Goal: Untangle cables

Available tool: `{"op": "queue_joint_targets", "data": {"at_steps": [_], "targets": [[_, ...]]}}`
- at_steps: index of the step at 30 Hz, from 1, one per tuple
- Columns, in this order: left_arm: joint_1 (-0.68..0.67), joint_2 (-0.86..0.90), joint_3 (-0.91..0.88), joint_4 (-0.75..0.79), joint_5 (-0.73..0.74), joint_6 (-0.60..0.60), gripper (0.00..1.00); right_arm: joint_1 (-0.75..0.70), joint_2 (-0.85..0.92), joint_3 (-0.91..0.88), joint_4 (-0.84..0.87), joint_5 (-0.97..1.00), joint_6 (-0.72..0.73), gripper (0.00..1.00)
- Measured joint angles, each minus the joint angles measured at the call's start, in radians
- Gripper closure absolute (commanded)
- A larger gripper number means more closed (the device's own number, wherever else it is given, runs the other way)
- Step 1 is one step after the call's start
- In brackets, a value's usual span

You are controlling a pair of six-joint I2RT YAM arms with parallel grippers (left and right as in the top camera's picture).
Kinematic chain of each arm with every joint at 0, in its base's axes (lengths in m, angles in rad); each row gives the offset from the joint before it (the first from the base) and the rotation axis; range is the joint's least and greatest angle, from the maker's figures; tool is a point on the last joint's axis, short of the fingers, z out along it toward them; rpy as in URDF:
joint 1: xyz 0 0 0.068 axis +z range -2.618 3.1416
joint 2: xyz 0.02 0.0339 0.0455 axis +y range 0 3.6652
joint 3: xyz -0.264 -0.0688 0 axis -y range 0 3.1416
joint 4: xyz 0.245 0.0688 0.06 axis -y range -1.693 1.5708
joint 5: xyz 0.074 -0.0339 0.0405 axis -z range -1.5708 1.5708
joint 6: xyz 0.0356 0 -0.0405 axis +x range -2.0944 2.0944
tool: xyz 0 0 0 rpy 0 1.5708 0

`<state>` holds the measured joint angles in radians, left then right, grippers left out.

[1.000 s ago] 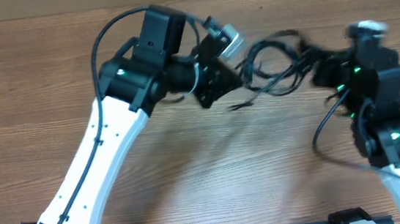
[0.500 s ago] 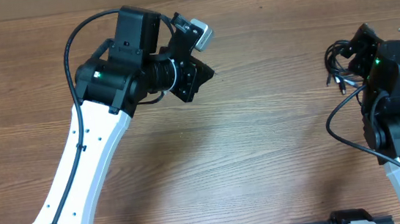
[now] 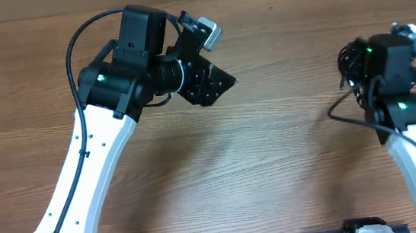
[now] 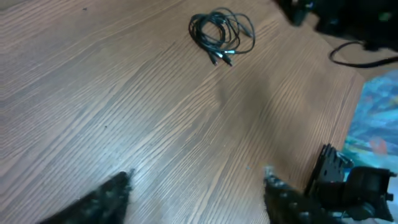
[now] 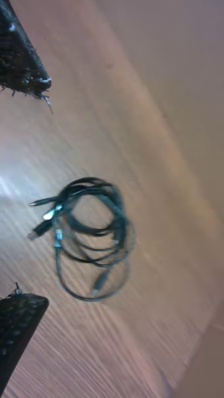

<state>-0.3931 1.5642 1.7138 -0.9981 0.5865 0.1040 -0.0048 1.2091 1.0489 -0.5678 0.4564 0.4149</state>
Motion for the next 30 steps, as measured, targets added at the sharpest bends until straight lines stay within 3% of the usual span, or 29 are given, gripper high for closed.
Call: {"op": "queue_joint_targets", "data": {"at_steps": [2,11,20,25,30], "targets": [[0.000,0.000,0.000,0.001,-0.009,-0.002,0.00,0.000,0.072,0.000,0.001,-0.013,0.000,0.00],[0.000,0.001,0.000,0.000,-0.094,-0.016,0.00,-0.092,0.227,0.000,0.061,-0.126,-0.041,0.00],[-0.008,0.040,0.000,0.011,-0.169,-0.079,0.00,-0.194,0.350,0.000,0.177,-0.353,-0.265,0.00],[-0.008,0.075,0.000,0.048,-0.196,-0.158,0.00,-0.201,0.427,0.000,0.235,-0.409,-0.404,0.10],[-0.008,0.104,0.000,0.068,-0.210,-0.221,0.01,-0.201,0.516,0.000,0.296,-0.452,-0.499,0.10]]}}
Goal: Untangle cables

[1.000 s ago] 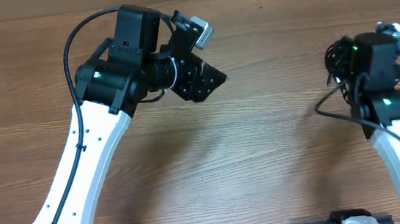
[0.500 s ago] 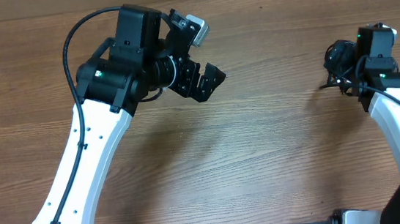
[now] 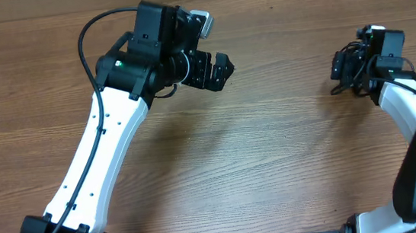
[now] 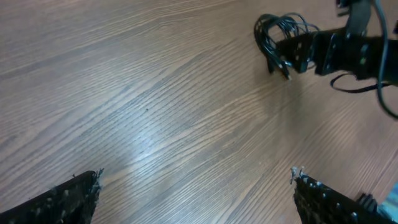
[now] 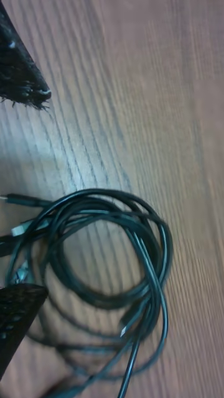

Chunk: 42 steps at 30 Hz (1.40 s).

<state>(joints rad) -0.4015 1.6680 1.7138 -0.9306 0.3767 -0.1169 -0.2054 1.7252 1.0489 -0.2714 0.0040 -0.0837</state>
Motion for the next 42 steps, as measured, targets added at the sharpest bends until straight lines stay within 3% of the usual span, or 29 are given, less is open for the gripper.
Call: {"op": "queue_joint_targets", "data": {"at_steps": [11,13,17,20,22,26,28,38,42], "targets": [[0.000,0.015,0.000,-0.007,-0.009,-0.031,0.00,-0.026,0.163,0.000,0.062,-0.052,-0.051,0.17],[0.000,0.015,0.000,-0.008,-0.011,-0.031,0.00,-0.035,0.169,0.000,0.063,-0.056,-0.052,0.25],[0.000,0.015,0.000,-0.008,-0.012,-0.031,0.00,-0.065,0.191,0.004,0.061,-0.079,-0.063,0.52],[0.000,0.015,0.000,-0.008,-0.014,-0.032,0.00,-0.083,0.203,0.006,0.066,-0.096,-0.063,0.55],[0.000,0.015,0.000,-0.009,-0.014,-0.032,0.00,-0.087,0.203,0.006,0.070,-0.102,-0.071,0.62],[0.000,0.015,0.000,-0.011,-0.014,-0.034,0.00,-0.087,0.204,0.006,0.070,-0.116,-0.073,0.91],[0.000,0.015,0.000,-0.010,-0.014,-0.034,0.00,-0.087,0.204,0.009,0.062,-0.137,-0.079,0.96],[0.000,0.015,0.000,0.003,-0.014,-0.034,0.00,-0.087,0.204,0.042,-0.057,-0.304,-0.077,0.97],[0.000,0.015,0.000,0.003,-0.014,-0.035,0.08,-0.085,0.201,0.064,-0.142,-0.509,-0.074,0.96]]}}
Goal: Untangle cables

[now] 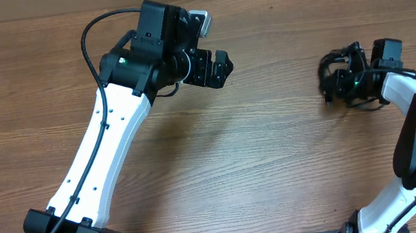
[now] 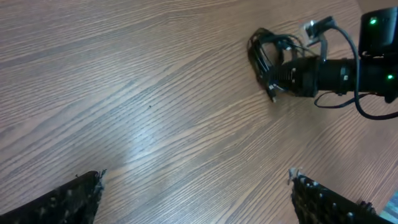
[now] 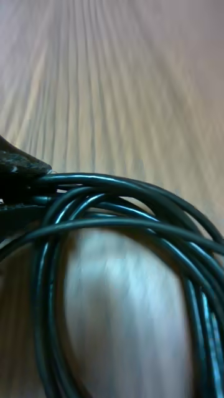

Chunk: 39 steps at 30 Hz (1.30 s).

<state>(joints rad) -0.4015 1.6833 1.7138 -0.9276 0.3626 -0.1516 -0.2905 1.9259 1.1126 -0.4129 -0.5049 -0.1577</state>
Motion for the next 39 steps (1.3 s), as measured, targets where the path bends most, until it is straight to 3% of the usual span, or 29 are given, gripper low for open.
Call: {"op": "queue_joint_targets", "data": {"at_steps": [6,12,16,25,32,39], "targets": [[0.033,0.000,0.000,0.014,0.072,0.001,0.13,0.003,-0.090,0.137,-0.074,-0.350,0.016,0.96],[0.143,0.000,0.000,0.019,0.288,0.076,0.12,0.004,-0.201,0.216,-0.068,-0.618,0.062,0.96],[0.163,0.000,0.000,0.010,0.355,0.103,0.12,0.005,-0.247,0.219,-0.043,-0.751,0.106,0.96],[0.156,0.000,0.000,-0.005,0.407,0.137,0.11,0.005,-0.321,0.219,0.059,-0.866,0.249,0.96],[0.088,0.000,0.000,-0.015,0.415,0.159,0.04,0.019,-0.346,0.219,0.188,-0.924,0.377,0.96],[-0.008,0.000,0.000,0.015,0.319,0.160,0.02,0.066,-0.354,0.219,0.361,-0.978,0.544,0.96]]}}
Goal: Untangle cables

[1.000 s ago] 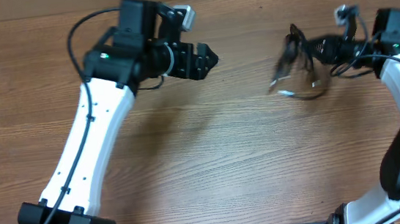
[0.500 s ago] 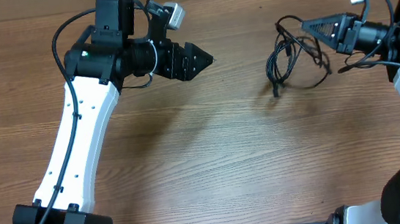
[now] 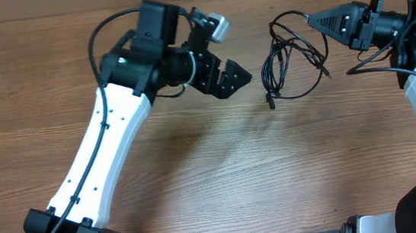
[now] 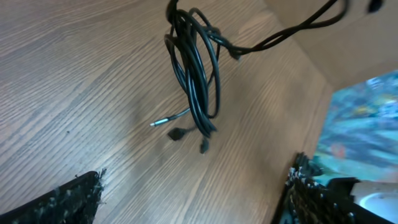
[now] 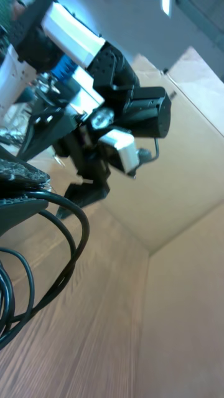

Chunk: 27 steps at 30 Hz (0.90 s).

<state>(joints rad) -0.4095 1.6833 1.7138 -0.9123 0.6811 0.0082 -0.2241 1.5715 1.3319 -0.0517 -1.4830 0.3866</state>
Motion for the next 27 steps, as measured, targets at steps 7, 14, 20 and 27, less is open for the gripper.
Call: {"op": "queue_joint_targets", "data": {"at_steps": [7,14,20,27], "targets": [[-0.059,0.000,0.000,0.030,-0.084,0.003,0.02,0.031,-0.002,0.001,0.195,-0.024,0.183,0.96],[-0.103,0.002,0.000,0.060,-0.101,0.003,0.01,0.073,-0.004,0.003,0.546,-0.032,0.471,0.96],[-0.143,0.017,0.000,0.114,-0.103,-0.002,0.02,0.084,-0.008,0.003,0.671,-0.032,0.663,0.96],[-0.154,0.019,0.000,0.151,-0.103,-0.010,0.73,0.084,-0.008,0.003,0.672,-0.029,0.744,0.96]]}}
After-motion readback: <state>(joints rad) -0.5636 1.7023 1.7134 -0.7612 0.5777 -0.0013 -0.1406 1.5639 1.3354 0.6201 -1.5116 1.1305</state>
